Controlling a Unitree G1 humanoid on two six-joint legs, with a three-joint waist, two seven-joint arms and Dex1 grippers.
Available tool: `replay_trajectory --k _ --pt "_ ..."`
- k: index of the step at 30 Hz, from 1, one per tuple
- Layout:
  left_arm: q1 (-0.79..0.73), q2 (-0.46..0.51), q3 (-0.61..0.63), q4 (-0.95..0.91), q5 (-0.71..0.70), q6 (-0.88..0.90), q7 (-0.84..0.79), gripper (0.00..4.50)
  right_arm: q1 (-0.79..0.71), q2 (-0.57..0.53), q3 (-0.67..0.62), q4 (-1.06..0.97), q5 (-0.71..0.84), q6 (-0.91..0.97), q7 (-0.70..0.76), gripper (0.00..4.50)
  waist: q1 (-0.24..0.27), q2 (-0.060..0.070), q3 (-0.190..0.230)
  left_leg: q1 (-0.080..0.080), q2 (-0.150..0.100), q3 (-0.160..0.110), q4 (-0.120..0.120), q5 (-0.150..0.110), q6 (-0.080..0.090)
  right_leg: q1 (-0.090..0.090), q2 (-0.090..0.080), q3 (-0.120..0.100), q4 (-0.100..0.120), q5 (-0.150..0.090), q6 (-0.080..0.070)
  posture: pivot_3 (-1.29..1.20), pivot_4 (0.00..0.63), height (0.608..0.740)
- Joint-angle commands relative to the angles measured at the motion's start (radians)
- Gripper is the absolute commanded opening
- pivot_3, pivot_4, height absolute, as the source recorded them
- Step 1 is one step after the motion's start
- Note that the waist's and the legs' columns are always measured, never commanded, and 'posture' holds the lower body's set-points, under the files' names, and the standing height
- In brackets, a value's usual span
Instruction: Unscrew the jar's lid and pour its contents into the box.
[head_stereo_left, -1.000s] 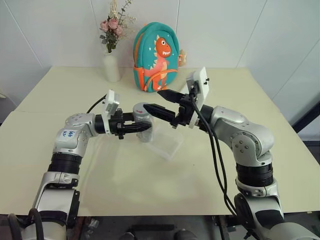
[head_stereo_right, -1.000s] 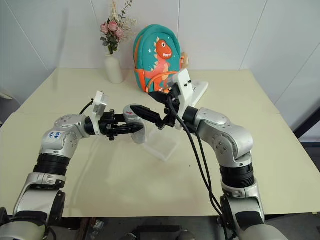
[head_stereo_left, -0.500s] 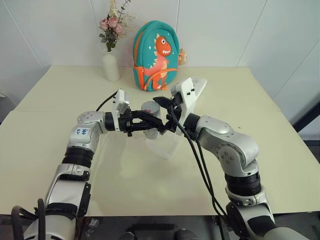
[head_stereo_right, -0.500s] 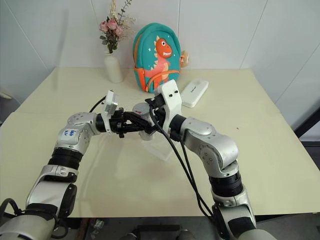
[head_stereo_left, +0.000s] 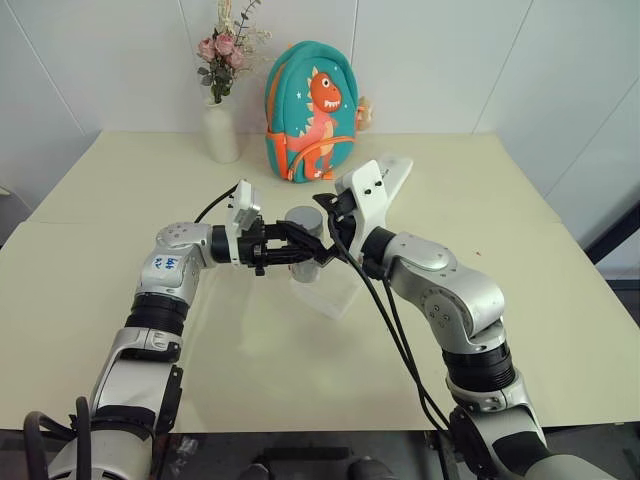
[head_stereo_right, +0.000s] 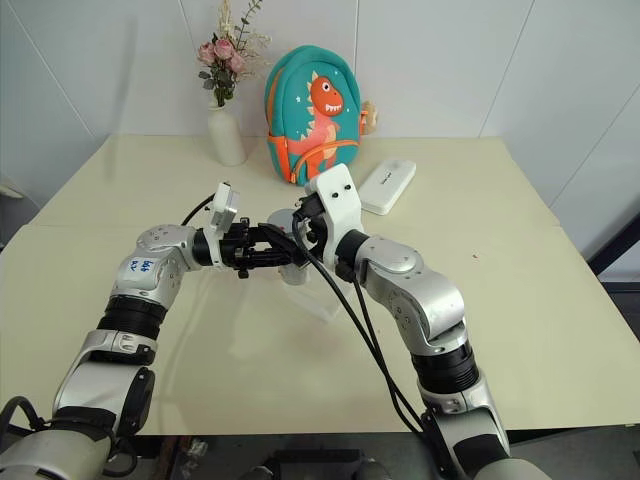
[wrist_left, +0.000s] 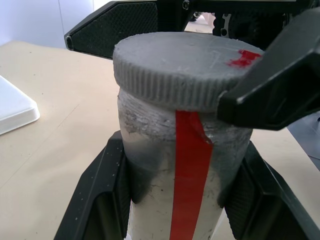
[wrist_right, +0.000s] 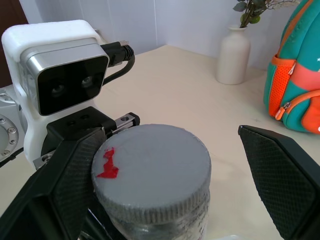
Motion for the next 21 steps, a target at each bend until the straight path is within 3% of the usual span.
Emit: replay_trajectory --k 1,3,7,8,21 --pt "-0.032 0.012 0.009 -0.048 -0.001 -0.003 -0.005 1.98 -0.007 0.014 -0.001 -0.025 -0.001 -0.016 0.0 4.32 0.0 0.0 0.0 0.0 0.0 0.0 0.0 0.0 0.0 0.0 0.0 0.0 0.0 0.0 0.0 0.0 0.15 0.74" --pt "-0.031 0.013 0.009 -0.051 -0.001 -0.002 -0.003 1.98 -0.005 0.015 -0.001 -0.03 0.0 -0.012 0.005 3.92 0.0 0.0 0.0 0.0 0.0 0.0 0.0 0.0 0.0 0.0 0.0 0.0 0.001 0.0 0.0 0.0 0.15 0.74" --pt "-0.03 0.011 0.009 -0.057 0.0 -0.002 0.0 1.98 -0.001 0.008 0.002 -0.046 0.007 -0.002 0.022 2.69 0.0 0.0 0.0 0.0 0.0 0.0 0.0 0.0 0.0 0.0 0.0 0.0 0.001 0.0 0.0 0.0 0.15 0.74" --pt "-0.029 0.011 0.009 -0.06 0.0 -0.002 -0.001 1.98 -0.001 0.003 0.004 -0.053 0.017 0.001 0.038 2.58 0.0 0.0 0.0 0.0 0.0 0.0 0.0 0.0 0.0 0.0 0.0 0.0 0.001 0.0 0.0 0.0 0.15 0.74" --pt "-0.018 0.025 0.007 -0.101 -0.017 0.049 -0.058 1.98 -0.043 -0.098 -0.014 -0.011 0.14 -0.008 0.32 2.59 -0.001 0.0 0.0 0.0 0.0 0.0 0.0 0.0 0.0 0.0 0.0 0.0 0.001 0.0 0.0 0.0 0.15 0.74"
